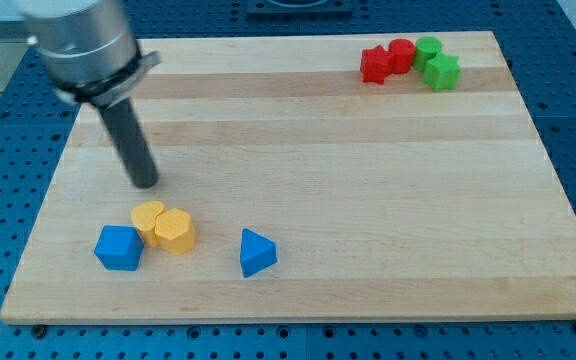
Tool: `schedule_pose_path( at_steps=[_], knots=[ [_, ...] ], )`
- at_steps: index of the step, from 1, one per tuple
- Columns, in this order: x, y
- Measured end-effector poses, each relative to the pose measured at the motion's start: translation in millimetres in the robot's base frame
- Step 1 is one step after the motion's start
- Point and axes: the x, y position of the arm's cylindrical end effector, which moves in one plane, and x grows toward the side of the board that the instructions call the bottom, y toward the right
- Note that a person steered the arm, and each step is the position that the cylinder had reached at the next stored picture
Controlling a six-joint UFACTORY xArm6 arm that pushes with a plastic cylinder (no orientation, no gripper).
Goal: Push the yellow blocks slightly towards bottom
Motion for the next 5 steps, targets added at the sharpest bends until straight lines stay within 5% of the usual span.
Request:
schedule_pose_path(
  at_steps=[3, 4, 5],
  knots=[
    [54, 57],
    [13, 40],
    [-2, -45]
  ],
)
